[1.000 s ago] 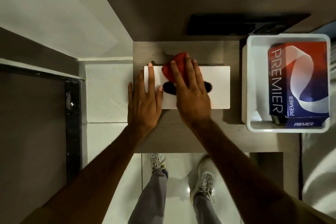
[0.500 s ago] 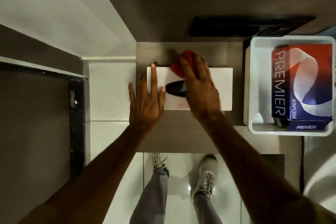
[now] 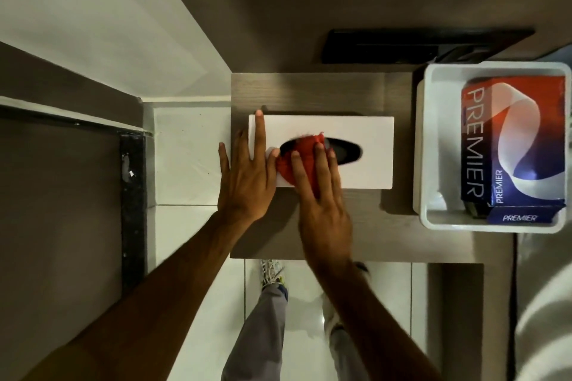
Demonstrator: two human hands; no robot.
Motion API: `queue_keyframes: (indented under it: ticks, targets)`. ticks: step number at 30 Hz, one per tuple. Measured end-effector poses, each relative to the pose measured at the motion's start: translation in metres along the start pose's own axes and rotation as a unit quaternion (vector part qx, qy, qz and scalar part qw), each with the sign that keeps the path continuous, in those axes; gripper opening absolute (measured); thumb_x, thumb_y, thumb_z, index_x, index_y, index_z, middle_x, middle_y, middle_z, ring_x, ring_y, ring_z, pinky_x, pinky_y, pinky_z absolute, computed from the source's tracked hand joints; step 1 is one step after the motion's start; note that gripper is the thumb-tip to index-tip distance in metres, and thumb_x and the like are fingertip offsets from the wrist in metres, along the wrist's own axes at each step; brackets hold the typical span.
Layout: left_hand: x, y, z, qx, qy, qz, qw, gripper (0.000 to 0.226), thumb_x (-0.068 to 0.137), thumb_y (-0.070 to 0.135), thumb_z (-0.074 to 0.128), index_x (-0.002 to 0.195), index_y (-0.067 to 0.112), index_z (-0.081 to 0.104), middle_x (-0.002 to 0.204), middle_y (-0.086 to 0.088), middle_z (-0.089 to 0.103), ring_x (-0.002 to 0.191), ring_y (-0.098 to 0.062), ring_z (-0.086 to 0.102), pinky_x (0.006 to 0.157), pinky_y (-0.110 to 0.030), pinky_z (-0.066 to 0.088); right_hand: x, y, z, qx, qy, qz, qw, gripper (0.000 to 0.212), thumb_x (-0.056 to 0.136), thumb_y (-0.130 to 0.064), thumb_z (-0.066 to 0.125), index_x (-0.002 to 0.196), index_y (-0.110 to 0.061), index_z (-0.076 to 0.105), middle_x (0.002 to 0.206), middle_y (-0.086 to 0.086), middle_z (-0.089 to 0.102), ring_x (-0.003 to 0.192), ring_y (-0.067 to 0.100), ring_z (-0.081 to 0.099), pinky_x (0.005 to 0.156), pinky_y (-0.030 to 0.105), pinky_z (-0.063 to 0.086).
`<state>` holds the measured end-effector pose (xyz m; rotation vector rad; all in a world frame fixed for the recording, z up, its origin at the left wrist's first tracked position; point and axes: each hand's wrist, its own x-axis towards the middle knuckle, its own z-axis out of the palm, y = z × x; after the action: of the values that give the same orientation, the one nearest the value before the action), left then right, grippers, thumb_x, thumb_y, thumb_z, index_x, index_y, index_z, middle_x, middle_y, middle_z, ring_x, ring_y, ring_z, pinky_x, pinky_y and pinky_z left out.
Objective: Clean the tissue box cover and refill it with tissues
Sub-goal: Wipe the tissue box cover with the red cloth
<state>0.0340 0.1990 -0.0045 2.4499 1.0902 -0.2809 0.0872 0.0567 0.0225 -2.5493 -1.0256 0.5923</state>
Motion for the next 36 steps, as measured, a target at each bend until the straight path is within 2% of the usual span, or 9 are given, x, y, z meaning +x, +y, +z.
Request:
queue_keyframes:
  ticks: [6,10,13,15,19,22,25,29,36]
  targets:
    - [0.0,0.003,-0.003,-0.021,0.005,-0.006,1.0,0.064,0.105,0.05,0.016,0.159,0.028,-0.009,0.169,-0.007,0.011,0.155,-0.028,0.014,0.124,-0.059,0.012,0.002,0.019,-0.01,0.041,0.109,0.191,0.975,0.079,0.097,0.002,0.051,0.161,-0.03,0.018,0.171,0.008,0.0,0.157,0.034,0.001,0.109,0.056,0.042]
    - [-0.001,0.002,-0.005,-0.016,-0.014,-0.003,1.0,0.067,0.101,0.055,0.005,0.158,0.027,-0.013,0.169,-0.007,0.007,0.156,-0.027,0.011,0.124,-0.06,0.011,-0.002,-0.016,0.006,0.036,0.034,0.031,0.998,0.095,0.086,0.013,0.056,0.161,-0.032,0.019,0.171,0.005,0.002,0.158,0.03,0.001,0.101,0.043,0.054]
    - [-0.001,0.002,-0.007,-0.012,-0.011,0.003,1.0,0.066,0.101,0.055,0.005,0.158,0.027,-0.014,0.169,-0.007,0.009,0.155,-0.027,0.013,0.123,-0.06,0.014,-0.005,0.031,-0.011,-0.027,-0.021,-0.078,0.996,0.102,0.083,0.011,0.056,0.161,-0.036,0.012,0.172,0.002,-0.002,0.158,0.028,0.005,0.093,0.037,0.055]
    - [0.0,0.002,-0.005,-0.001,-0.001,0.001,1.0,0.065,0.103,0.054,0.009,0.159,0.027,-0.011,0.169,-0.007,0.01,0.155,-0.028,0.017,0.123,-0.059,0.016,-0.006,0.063,-0.03,-0.014,0.021,-0.001,1.0,0.089,0.092,0.001,0.055,0.161,-0.036,0.012,0.172,0.001,-0.001,0.157,0.03,0.009,0.094,0.044,0.054]
    - [0.0,-0.002,-0.001,-0.007,0.004,-0.002,1.0,0.064,0.105,0.051,0.015,0.158,0.029,-0.012,0.168,-0.008,0.011,0.154,-0.029,0.018,0.124,-0.056,0.017,0.013,0.07,-0.038,0.051,0.123,0.168,0.977,0.06,0.108,-0.024,0.04,0.162,-0.027,0.015,0.171,0.008,0.005,0.157,0.031,0.01,0.114,0.041,0.024]
    - [0.0,0.0,-0.001,-0.01,0.011,0.006,1.0,0.064,0.105,0.052,0.013,0.158,0.029,-0.013,0.168,-0.008,0.01,0.155,-0.029,0.018,0.125,-0.056,0.017,0.047,0.035,-0.024,0.064,0.15,0.202,0.966,0.06,0.108,-0.023,0.041,0.162,-0.028,0.015,0.171,0.009,0.003,0.158,0.033,0.002,0.116,0.049,0.027]
    - [0.002,-0.002,0.0,0.003,-0.007,0.006,1.0,0.066,0.105,0.052,0.016,0.158,0.027,-0.014,0.169,-0.007,0.003,0.156,-0.028,0.01,0.125,-0.056,0.015,0.069,-0.013,-0.011,0.055,0.066,0.1,0.991,0.07,0.102,-0.016,0.049,0.162,-0.031,0.015,0.171,0.009,0.002,0.157,0.034,0.0,0.102,0.056,0.052]
    - [0.001,-0.003,-0.001,0.028,-0.027,0.012,0.999,0.068,0.105,0.05,0.019,0.158,0.024,-0.015,0.17,-0.003,-0.007,0.157,-0.024,0.002,0.124,-0.057,0.013,0.073,-0.003,-0.014,-0.029,-0.042,-0.093,0.994,0.085,0.097,-0.015,0.059,0.161,-0.037,0.008,0.171,0.006,-0.002,0.157,0.032,-0.001,0.108,0.055,0.044]
    - [0.001,0.002,-0.005,-0.027,-0.005,-0.006,1.0,0.065,0.103,0.053,0.013,0.158,0.028,-0.013,0.168,-0.008,0.012,0.154,-0.028,0.017,0.123,-0.059,0.018,0.067,0.001,-0.017,0.003,0.047,0.102,0.994,0.073,0.101,-0.021,0.051,0.162,-0.032,0.013,0.171,0.006,0.001,0.157,0.033,-0.002,0.103,0.06,0.05]
